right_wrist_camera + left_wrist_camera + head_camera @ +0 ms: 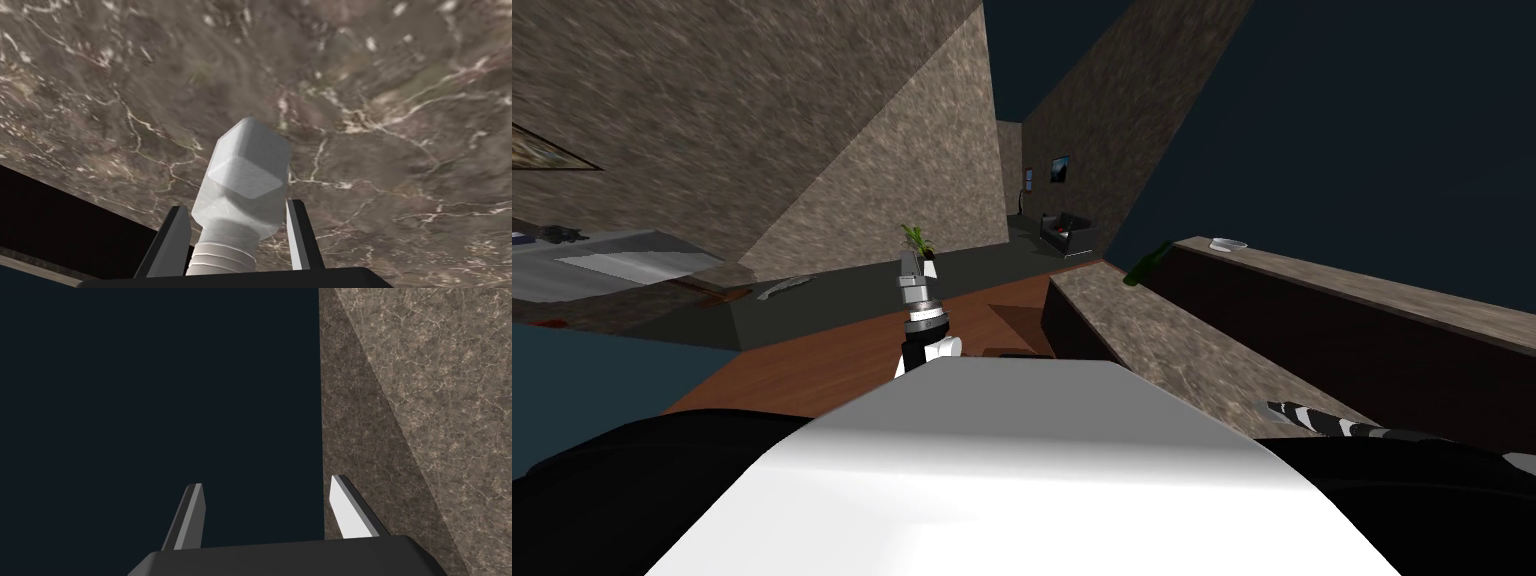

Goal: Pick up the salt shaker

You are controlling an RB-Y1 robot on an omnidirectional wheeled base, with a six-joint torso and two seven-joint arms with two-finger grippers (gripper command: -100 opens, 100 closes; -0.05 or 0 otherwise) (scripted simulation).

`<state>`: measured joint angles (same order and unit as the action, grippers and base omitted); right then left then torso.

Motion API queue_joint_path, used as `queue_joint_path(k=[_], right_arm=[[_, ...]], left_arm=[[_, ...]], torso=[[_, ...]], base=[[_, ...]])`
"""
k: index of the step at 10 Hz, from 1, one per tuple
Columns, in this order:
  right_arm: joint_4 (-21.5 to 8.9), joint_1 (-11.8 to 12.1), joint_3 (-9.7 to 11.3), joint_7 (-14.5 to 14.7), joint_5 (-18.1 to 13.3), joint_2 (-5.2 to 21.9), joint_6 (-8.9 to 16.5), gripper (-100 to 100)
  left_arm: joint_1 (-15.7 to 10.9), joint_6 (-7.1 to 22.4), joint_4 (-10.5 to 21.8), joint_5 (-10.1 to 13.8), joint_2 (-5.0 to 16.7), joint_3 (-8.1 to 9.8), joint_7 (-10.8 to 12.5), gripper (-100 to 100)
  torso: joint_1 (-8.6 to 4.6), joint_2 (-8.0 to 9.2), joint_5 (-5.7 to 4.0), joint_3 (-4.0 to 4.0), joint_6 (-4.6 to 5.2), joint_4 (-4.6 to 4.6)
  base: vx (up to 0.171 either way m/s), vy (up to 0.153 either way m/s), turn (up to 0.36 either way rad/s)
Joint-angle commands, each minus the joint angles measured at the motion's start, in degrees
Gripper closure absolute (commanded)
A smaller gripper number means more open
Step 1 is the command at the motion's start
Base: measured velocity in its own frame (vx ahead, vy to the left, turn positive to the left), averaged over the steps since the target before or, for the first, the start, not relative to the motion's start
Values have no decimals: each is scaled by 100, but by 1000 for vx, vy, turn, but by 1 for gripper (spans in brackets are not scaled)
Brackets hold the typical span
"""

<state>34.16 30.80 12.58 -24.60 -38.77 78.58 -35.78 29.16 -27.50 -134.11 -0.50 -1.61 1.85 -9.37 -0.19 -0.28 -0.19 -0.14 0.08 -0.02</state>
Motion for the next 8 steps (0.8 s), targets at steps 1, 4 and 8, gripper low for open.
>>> queue_joint_path(k=[1,4,8], right_arm=[[0,0,0,0,0,0,0,0],[-174,-272,-328,-389,-523,-81,-164,100],[-273,-419,-501,-595,-1098,-120,-253,100]], left_arm=[[0,0,0,0,0,0,0,0],[-1,0,0,0,0,0,0,0],[-1,0,0,0,0,0,0,0]], torso=[[0,0,0,0,0,0],[-4,20,-2,12,-5,5],[-1,31,-2,18,2,7]], base=[[0,0,0],[-77,-4,104],[-69,7,47]])
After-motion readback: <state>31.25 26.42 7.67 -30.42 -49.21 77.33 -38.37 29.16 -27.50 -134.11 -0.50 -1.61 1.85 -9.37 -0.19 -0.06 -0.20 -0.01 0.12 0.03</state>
